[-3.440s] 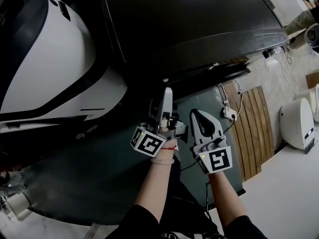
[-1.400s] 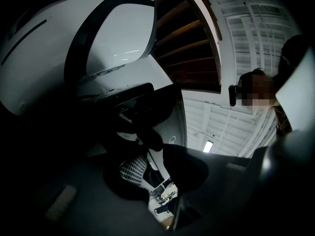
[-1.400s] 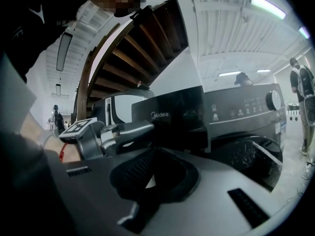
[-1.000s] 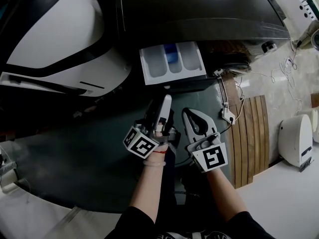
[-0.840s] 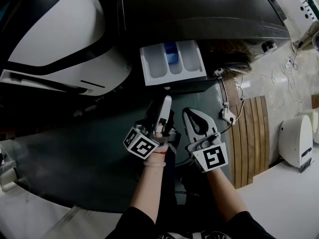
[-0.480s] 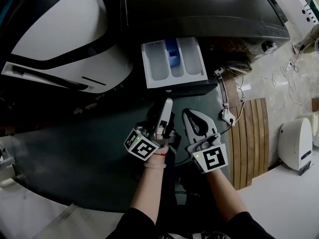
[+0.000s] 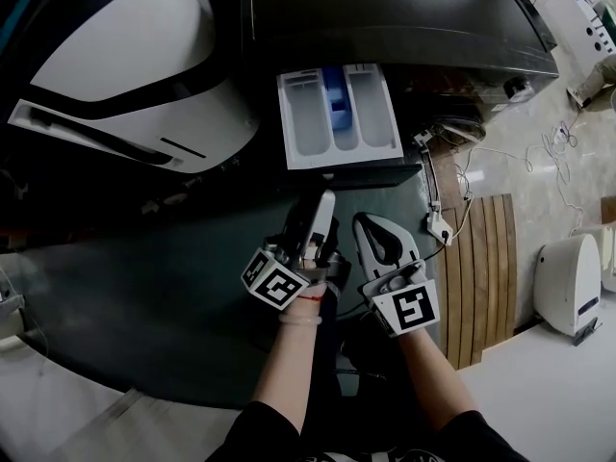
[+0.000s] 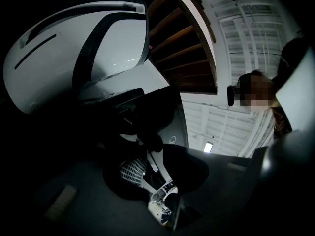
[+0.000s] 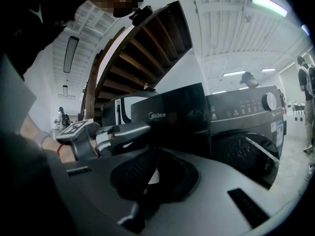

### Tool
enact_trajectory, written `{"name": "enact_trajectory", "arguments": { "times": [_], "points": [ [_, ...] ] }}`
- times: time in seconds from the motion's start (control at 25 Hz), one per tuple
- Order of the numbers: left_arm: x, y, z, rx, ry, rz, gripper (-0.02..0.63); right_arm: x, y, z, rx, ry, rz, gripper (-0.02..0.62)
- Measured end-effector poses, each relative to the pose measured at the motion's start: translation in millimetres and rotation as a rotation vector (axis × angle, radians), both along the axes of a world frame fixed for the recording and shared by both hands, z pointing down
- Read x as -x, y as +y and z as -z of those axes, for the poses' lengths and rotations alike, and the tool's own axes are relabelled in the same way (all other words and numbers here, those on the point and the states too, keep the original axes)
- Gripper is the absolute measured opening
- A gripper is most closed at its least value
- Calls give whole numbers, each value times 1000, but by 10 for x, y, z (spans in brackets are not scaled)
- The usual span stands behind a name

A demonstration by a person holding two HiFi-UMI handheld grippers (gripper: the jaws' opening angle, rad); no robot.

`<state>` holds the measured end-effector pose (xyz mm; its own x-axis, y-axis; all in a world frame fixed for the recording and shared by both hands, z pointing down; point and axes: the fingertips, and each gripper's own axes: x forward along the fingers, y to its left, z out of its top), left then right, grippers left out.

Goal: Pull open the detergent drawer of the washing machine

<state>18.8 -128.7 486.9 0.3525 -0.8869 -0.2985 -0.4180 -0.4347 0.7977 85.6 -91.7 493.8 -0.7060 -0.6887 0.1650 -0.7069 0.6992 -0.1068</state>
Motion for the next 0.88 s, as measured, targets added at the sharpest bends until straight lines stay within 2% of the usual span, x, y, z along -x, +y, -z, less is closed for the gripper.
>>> {"name": "enact_trajectory", "arguments": {
  "times": [0.32,0.44,0.6,0.68,0.76,0.88],
  "points": [
    [13,21,-21,6,-21,19,109,-30,26,48,-23,-22,4,12],
    [23,52,-79,38,-47,28,107,-68,25,47,-14,-8,2,12],
    [38,156,-192,104,-126,21,84,-83,9,146,-44,-27,2,12],
    [65,227,-189,118,-164,27,51,-100,21,156,-40,-9,9,11],
    [99,291,-155,127,-226,38,15,-104,13,237,-55,-20,12,11],
    [142,358,-44,125,-341,41,9,-114,8,396,-74,-31,19,11]
  ]
}}
